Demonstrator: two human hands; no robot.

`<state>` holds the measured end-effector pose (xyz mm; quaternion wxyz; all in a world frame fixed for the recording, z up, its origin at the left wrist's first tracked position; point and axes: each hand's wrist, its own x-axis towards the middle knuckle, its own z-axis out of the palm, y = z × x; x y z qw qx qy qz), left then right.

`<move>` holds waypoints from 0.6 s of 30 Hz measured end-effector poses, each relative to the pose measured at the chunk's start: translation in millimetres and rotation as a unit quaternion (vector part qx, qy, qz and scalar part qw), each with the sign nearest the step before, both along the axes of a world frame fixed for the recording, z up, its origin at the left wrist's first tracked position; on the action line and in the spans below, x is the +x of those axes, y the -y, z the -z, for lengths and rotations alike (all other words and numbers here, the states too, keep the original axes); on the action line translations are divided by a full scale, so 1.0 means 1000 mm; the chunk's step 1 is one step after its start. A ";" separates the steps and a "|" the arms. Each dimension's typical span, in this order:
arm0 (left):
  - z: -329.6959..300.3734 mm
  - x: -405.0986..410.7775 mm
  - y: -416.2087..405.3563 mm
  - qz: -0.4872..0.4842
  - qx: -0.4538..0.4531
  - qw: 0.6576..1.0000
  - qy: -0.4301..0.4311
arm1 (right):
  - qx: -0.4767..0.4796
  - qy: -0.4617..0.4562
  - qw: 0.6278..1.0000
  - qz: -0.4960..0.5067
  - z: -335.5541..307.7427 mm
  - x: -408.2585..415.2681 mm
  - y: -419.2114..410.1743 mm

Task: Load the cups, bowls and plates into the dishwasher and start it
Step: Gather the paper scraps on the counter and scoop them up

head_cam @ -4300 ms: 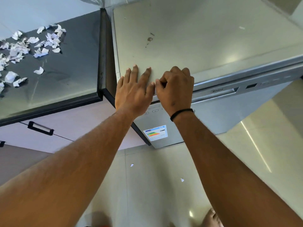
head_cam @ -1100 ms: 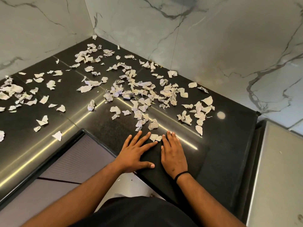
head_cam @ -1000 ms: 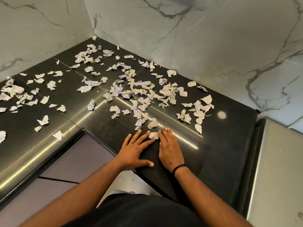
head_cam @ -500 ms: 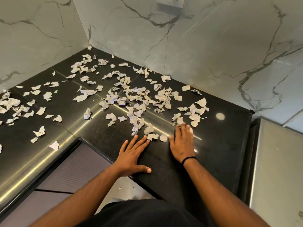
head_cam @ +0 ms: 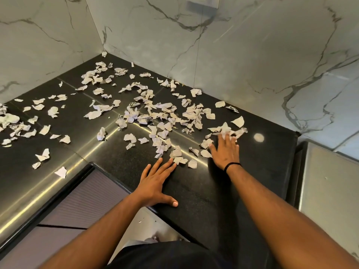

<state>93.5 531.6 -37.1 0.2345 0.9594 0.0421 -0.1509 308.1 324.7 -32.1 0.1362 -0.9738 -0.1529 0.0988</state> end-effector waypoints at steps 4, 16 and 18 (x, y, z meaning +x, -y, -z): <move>-0.006 0.006 -0.001 -0.017 -0.003 1.000 0.025 | -0.002 0.022 0.994 -0.109 0.015 -0.047 -0.024; 0.000 0.046 -0.027 -0.122 0.121 0.976 0.135 | 0.098 0.131 0.986 -0.003 -0.004 -0.003 0.008; 0.000 0.055 -0.030 -0.116 0.124 0.978 0.124 | 0.086 0.088 0.992 0.040 0.000 0.030 0.019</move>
